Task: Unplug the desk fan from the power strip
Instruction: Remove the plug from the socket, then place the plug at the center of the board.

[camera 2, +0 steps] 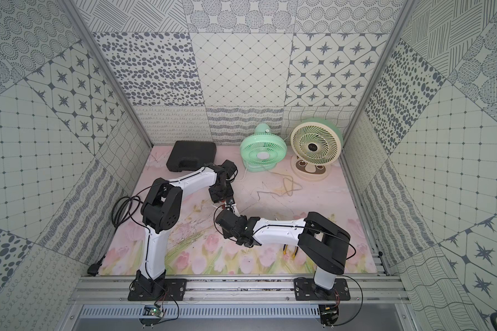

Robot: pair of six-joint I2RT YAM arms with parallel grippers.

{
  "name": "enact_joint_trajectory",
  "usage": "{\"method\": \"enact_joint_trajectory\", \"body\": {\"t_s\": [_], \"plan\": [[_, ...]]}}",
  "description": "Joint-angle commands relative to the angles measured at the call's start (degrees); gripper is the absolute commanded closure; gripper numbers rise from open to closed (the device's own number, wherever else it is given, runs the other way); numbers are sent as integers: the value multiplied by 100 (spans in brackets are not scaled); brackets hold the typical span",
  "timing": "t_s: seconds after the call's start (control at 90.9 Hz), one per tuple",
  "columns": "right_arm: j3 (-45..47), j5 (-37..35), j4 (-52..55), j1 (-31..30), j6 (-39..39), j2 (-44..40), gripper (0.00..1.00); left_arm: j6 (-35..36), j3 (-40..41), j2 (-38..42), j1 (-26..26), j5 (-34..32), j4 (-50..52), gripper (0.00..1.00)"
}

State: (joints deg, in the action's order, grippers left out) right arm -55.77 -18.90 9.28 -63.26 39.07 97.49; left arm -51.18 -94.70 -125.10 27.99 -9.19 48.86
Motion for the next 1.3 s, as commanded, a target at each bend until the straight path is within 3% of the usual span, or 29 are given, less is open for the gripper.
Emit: {"method": "enact_joint_trajectory", "body": {"t_s": [0.0, 0.374, 0.726, 0.957, 1.288], "plan": [[378, 355, 1, 357, 243, -345, 100, 6, 232, -274, -83, -39, 734, 100], [847, 402, -71, 904, 87, -1148, 100, 76, 422, -118, -81, 150, 457, 100], [1165, 647, 83, 2382, -90, -1864, 100, 109, 463, -24, -69, 28, 506, 100], [1155, 934, 70, 3600, 17, -1731, 100, 114, 473, -38, -52, 64, 473, 100], [1077, 1345, -172, 4858, -83, -1124, 100, 142, 478, -71, -49, 97, 447, 100]]}}
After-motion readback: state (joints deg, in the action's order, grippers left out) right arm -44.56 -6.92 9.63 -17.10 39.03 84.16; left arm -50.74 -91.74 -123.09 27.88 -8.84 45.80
